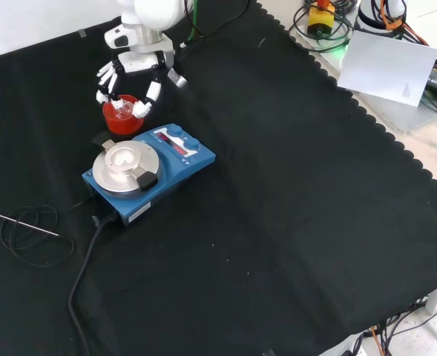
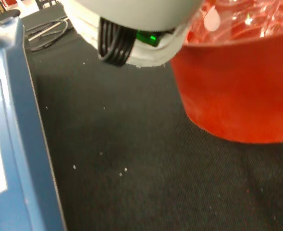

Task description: Pick up the round-bottom flask.

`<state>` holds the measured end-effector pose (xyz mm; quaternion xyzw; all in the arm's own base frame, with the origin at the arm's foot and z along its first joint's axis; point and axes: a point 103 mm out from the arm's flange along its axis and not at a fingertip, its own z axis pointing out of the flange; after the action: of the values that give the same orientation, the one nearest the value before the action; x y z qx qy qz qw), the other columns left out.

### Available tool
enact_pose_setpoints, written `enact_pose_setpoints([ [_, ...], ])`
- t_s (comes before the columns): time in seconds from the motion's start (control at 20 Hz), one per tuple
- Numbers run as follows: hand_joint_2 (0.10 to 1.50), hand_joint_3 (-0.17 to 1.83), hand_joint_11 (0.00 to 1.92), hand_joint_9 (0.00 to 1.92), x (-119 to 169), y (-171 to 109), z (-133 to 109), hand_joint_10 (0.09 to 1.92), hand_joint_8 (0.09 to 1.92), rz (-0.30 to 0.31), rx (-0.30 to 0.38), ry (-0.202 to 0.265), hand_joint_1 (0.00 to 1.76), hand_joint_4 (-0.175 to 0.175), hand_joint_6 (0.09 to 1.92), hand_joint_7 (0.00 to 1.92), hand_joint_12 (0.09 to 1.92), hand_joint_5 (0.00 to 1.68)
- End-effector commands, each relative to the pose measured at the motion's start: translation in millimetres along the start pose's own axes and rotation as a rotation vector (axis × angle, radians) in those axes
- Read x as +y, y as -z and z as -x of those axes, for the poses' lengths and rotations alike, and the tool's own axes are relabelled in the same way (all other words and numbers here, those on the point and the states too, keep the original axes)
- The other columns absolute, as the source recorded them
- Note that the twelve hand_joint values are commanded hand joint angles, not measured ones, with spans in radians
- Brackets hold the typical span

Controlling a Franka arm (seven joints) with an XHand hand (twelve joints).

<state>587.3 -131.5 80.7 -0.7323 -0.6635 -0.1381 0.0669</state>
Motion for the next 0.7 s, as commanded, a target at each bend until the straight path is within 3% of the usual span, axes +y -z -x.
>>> enact_pose_setpoints([
  [0.05,0.63,0.76,0.47,0.79,-4,10,-3,0.56,0.61,0.006,0.013,-0.007,1.19,-0.161,0.79,0.6,1.25,1.23],
  [0.35,0.62,0.77,0.47,0.8,-10,29,-12,0.56,0.61,0.016,0.025,-0.014,1.19,-0.164,0.79,0.61,1.25,1.23],
  [0.7,0.61,0.78,0.47,0.81,-14,67,-24,0.56,0.61,0.032,0.064,-0.066,1.19,-0.162,0.8,0.61,1.25,1.23],
])
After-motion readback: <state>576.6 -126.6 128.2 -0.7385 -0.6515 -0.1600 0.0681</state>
